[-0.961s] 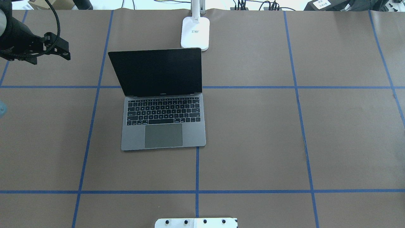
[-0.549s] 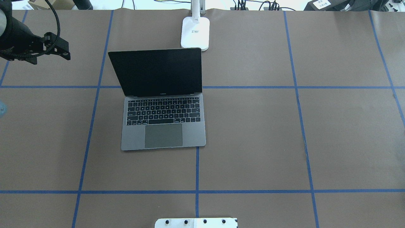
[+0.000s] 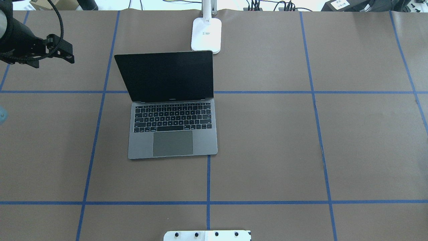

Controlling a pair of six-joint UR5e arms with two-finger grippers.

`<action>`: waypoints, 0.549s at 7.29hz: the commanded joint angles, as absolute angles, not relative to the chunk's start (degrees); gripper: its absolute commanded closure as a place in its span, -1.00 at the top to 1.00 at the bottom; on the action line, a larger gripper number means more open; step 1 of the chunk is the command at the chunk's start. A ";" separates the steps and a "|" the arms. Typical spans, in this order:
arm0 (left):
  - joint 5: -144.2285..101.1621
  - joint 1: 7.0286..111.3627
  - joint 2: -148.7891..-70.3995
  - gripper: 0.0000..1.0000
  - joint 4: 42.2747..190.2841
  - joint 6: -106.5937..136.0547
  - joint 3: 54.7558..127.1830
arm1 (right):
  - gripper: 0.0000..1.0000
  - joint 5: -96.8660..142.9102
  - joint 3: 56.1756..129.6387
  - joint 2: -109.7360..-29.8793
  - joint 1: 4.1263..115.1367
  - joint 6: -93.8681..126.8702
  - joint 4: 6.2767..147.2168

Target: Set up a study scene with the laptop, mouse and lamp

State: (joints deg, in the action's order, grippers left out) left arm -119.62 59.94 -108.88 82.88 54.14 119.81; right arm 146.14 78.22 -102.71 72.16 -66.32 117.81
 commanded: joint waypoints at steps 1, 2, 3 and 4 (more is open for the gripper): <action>-119.62 59.94 -108.90 1.00 82.88 54.14 119.79 | -1.00 146.16 78.31 -103.01 72.16 -68.02 117.86; -119.62 59.85 -108.81 1.00 82.88 54.14 119.79 | -1.00 146.16 78.92 -103.09 72.25 -68.46 117.86; -119.71 59.85 -108.81 1.00 82.88 54.14 119.79 | -1.00 146.25 79.88 -103.18 72.33 -68.55 118.30; -119.71 59.85 -108.81 1.00 82.79 54.14 119.71 | -1.00 146.34 82.68 -103.10 72.42 -68.47 120.82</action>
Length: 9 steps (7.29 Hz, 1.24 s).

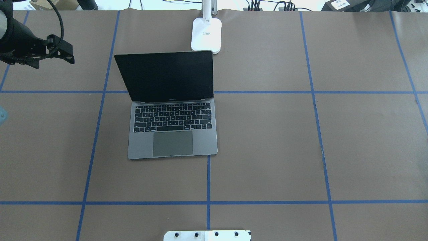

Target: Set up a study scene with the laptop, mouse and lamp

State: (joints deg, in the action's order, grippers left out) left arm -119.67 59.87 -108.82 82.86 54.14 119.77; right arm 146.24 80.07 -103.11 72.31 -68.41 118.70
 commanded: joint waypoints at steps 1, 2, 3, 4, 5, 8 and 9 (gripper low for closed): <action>-119.71 59.85 -108.81 1.00 82.79 54.14 119.71 | -1.00 146.34 88.01 -103.18 73.20 -68.47 126.77; -119.71 59.77 -108.81 1.00 82.79 54.23 119.45 | -1.00 145.73 94.07 -102.92 73.56 -68.47 133.61; -119.71 59.68 -108.81 1.00 82.79 54.23 119.27 | -1.00 145.55 99.70 -102.31 73.83 -67.94 137.68; -119.79 59.59 -108.81 1.00 82.79 54.14 119.09 | -1.00 146.16 103.32 -102.04 74.79 -67.77 139.73; -119.79 59.59 -108.81 1.00 82.79 54.14 119.00 | -1.00 146.51 106.06 -101.69 76.97 -67.59 142.53; -119.97 59.59 -108.02 1.00 82.71 54.23 118.92 | -1.00 145.81 112.74 -98.01 81.65 -54.49 146.07; -119.97 59.59 -107.15 1.00 82.71 54.23 119.00 | -1.00 145.81 116.24 -96.52 81.65 -43.79 146.07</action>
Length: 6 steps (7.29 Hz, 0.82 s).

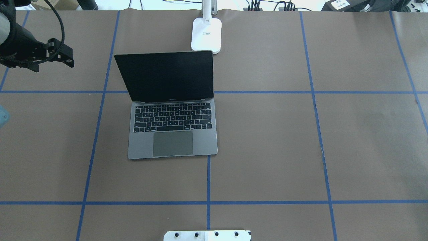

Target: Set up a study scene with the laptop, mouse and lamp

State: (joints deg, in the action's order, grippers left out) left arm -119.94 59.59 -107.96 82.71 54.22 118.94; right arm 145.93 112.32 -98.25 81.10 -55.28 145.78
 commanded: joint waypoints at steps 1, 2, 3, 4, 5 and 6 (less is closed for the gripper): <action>-120.06 59.59 -106.44 1.00 82.79 53.97 119.18 | -1.00 145.90 119.06 -95.11 81.65 -34.98 145.81; -120.06 59.59 -106.35 1.00 82.79 54.05 119.09 | -1.00 146.25 119.44 -92.23 81.65 -29.41 145.72; -120.15 59.68 -106.26 1.00 82.79 54.05 119.18 | -1.00 146.60 120.14 -90.28 81.56 -23.27 145.46; -120.15 59.85 -106.09 1.00 82.71 54.05 119.09 | -1.00 146.78 120.06 -86.09 80.87 -17.20 145.37; -120.06 59.94 -104.95 1.00 82.79 53.97 119.35 | -1.00 146.86 120.06 -82.91 77.73 -12.88 145.37; -119.88 60.46 -104.77 1.00 82.71 53.79 119.18 | -1.00 146.87 118.67 -80.10 73.69 -10.92 142.67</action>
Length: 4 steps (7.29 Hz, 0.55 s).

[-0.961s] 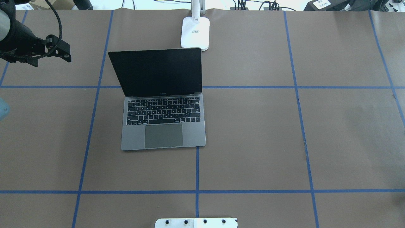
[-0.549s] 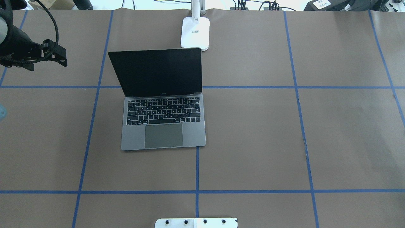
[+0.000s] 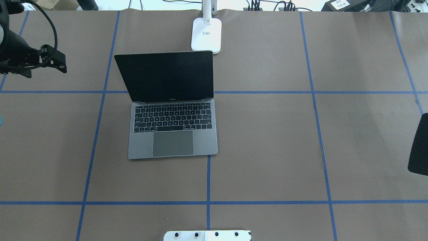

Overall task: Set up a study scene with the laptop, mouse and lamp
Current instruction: 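Carry the black mouse pad in with the right gripper beside the laptop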

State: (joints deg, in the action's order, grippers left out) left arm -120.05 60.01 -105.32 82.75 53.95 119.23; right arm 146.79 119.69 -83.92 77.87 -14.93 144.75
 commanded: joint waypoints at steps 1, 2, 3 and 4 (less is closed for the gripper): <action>-119.80 61.08 -104.24 1.00 82.79 53.44 118.92 | -1.00 149.21 116.04 -77.63 70.52 -8.72 140.04; -119.79 61.69 -104.24 1.00 82.79 53.35 119.00 | -1.00 152.11 115.84 -75.61 66.23 -3.39 138.70; -119.71 61.79 -104.24 1.00 82.79 53.44 119.09 | -1.00 152.05 114.53 -73.50 64.01 -0.12 135.30; -119.71 61.79 -104.24 1.00 82.79 53.44 119.18 | -1.00 152.14 112.52 -73.48 62.42 0.26 130.39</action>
State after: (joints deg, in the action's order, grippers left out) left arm -119.74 61.66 -104.28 82.79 53.43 119.08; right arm 151.66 114.68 -74.59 65.10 -1.91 135.67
